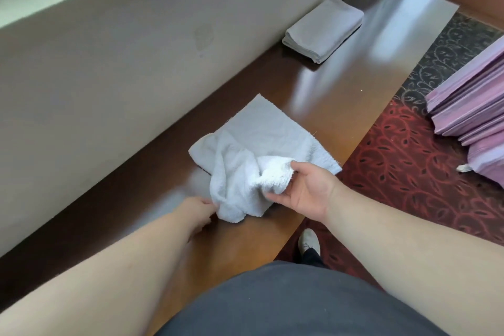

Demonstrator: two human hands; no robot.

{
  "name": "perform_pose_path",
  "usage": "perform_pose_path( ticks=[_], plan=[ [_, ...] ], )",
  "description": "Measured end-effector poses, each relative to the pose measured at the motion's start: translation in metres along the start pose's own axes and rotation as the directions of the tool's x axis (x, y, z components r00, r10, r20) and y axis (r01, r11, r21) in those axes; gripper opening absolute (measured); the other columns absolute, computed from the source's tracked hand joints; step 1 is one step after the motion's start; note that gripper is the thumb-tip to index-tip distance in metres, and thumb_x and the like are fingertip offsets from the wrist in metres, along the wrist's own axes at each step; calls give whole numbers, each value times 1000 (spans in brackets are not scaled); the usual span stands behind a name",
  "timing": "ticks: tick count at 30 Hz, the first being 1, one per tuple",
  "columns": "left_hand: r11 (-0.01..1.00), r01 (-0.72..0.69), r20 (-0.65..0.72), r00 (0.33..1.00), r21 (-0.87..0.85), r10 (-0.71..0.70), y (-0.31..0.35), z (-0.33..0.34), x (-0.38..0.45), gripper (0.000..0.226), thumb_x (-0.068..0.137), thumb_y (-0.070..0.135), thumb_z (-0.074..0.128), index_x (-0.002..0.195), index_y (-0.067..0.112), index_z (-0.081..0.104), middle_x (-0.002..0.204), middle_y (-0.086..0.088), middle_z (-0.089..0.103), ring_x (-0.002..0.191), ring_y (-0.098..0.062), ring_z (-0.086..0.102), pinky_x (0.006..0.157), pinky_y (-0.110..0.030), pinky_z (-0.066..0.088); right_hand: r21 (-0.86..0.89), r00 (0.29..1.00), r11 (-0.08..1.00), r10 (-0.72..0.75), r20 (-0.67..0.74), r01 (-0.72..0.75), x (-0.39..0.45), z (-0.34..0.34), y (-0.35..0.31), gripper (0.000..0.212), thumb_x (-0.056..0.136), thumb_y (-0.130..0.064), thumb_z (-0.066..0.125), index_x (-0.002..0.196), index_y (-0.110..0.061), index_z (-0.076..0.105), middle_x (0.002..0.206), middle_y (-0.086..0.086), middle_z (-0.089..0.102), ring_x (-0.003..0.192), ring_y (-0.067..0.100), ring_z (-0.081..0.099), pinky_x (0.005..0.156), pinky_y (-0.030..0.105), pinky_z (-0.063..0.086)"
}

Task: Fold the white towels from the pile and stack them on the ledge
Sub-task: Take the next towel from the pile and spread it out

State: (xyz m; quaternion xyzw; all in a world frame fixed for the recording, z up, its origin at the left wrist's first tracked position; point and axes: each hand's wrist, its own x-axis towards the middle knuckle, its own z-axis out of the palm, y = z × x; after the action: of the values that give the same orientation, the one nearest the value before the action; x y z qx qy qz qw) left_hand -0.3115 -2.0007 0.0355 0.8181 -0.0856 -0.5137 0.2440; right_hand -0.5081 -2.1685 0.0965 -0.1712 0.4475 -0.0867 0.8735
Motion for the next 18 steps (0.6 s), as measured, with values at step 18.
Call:
perform_pose_path(
  ticks=[18],
  plan=[
    [776,-19,-68,997,-630,-31,5,-47,0,28,92,16,69,118,9,64,111,-7,73,97,-18,71,74,-29,58,-748,760,-615,-355,544,248,34,-5,-12,39,91,-55,57,112,-23,64,112,-3,59,105,19,54,88,35,45]
  ],
)
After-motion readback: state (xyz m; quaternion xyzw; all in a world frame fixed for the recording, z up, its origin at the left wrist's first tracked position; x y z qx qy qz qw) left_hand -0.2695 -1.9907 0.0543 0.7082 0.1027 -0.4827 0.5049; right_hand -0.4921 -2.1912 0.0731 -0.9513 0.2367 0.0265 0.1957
